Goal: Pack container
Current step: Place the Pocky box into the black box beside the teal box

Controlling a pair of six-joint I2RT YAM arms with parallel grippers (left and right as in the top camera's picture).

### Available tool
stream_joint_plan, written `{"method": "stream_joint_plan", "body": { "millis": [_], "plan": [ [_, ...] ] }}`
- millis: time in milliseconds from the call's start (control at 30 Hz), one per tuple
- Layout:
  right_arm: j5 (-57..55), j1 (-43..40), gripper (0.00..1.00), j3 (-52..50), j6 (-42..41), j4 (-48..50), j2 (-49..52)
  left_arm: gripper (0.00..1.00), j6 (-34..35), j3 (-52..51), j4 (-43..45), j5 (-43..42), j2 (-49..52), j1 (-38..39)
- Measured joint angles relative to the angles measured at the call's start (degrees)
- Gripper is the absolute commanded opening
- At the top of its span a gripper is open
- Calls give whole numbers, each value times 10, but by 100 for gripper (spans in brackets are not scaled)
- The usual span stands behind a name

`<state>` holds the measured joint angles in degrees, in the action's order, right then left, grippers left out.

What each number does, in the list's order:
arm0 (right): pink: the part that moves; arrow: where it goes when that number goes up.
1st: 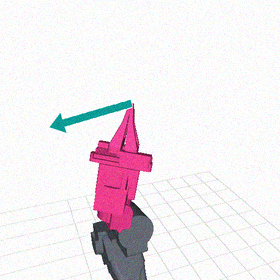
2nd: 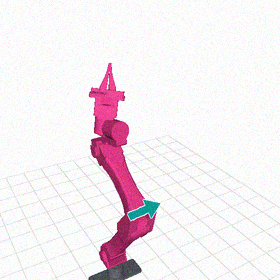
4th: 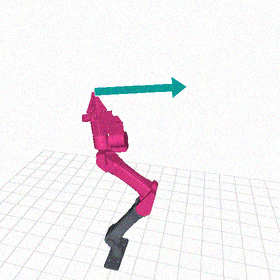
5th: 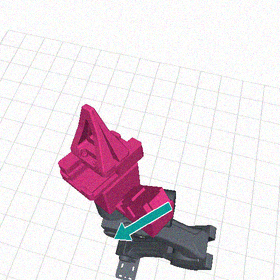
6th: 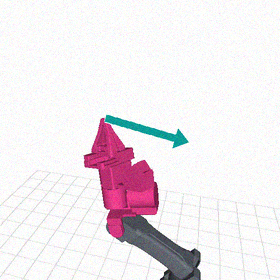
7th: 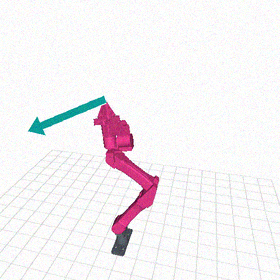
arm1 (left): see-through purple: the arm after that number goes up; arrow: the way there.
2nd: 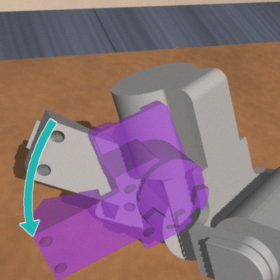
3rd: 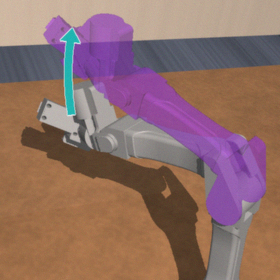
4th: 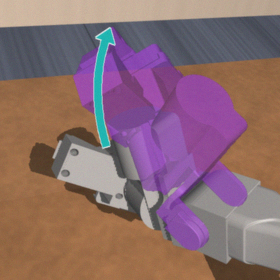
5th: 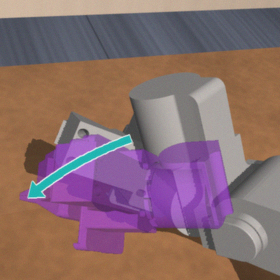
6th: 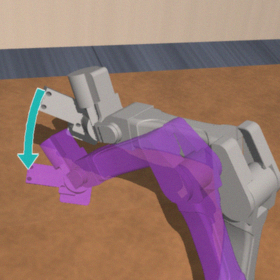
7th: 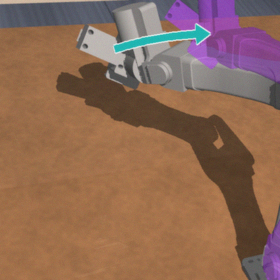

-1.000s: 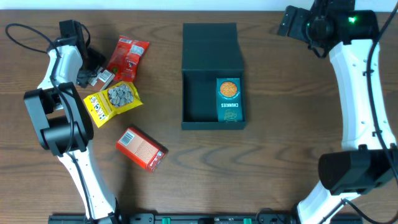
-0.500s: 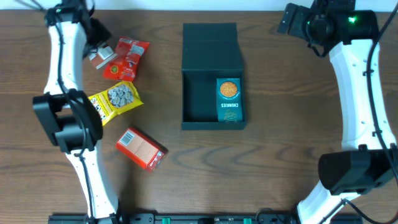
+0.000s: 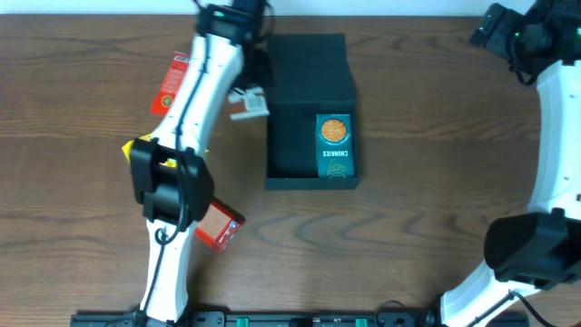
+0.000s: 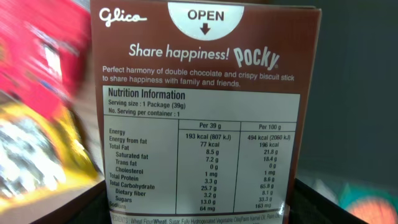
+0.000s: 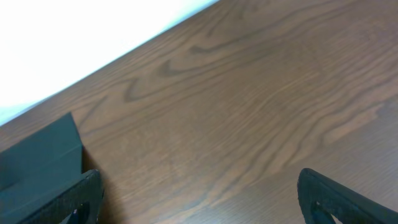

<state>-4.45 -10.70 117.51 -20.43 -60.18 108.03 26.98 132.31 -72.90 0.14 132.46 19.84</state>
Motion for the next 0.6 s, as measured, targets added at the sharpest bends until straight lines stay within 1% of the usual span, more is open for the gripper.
{"method": "stream_joint_plan", "body": {
  "millis": [200, 600],
  "plan": [
    [0, -8, 99, 0, 0, 0, 0, 75, 10, 0, -25, -32, 0, 67],
    [1, -7, 99, 0, 1, 0, 0, 75, 26, -7, -42, -59, 0, 124]
  ]
}}
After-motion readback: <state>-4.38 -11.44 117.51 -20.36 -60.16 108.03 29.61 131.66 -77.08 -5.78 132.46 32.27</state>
